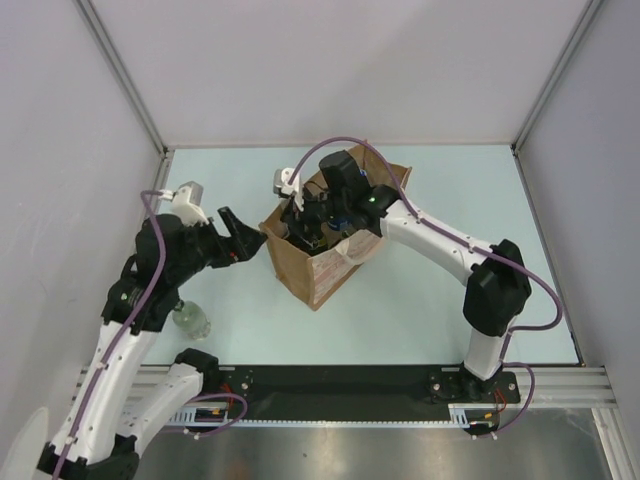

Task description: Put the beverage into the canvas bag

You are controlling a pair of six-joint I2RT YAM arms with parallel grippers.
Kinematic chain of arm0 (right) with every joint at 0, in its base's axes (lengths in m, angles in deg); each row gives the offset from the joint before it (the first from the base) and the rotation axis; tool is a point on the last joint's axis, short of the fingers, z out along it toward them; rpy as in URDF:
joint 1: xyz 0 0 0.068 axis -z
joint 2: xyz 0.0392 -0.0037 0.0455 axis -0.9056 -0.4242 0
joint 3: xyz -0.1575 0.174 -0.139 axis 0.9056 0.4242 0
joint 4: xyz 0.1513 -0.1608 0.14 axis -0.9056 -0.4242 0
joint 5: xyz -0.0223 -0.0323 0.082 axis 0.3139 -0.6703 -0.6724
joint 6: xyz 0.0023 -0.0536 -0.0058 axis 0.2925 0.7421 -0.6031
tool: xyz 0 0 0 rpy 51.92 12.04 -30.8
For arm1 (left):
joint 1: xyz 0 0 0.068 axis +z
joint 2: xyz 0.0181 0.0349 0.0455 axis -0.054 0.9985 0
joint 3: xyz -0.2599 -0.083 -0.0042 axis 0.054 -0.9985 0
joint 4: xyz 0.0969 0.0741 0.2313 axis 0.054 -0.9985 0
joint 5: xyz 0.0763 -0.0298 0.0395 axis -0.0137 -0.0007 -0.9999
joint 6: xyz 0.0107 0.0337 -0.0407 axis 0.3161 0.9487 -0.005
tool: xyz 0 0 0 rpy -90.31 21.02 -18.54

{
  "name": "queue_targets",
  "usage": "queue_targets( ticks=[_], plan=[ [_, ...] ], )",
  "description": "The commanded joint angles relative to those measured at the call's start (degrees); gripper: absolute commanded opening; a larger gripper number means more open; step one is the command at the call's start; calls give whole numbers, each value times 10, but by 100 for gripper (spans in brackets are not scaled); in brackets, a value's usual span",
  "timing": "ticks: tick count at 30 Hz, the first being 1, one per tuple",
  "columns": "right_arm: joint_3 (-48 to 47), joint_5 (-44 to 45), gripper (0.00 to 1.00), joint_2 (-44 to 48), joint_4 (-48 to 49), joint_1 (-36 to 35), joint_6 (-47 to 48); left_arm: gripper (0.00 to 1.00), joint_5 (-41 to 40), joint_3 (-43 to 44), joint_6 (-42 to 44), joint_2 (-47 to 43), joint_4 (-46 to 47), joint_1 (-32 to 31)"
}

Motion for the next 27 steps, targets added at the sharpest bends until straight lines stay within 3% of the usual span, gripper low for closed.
queue_targets(
  ticks=[1,7,14,20,27],
  plan=[
    [-50,-24,70,53,-11,-3,-5,96,-55,18,17,-48,-14,5],
    [-90,-54,73,75,-86,33,23,100,-99,-4,9,-84,-48,5],
    [-136,-49,76,106,-181,74,61,100,-258,-15,-33,-136,-131,5],
    [-99,-27,79,156,-187,104,71,99,-345,-14,-94,-149,-259,5],
    [-64,-36,79,178,-171,141,40,95,-405,-15,-157,-144,-326,5]
  ],
)
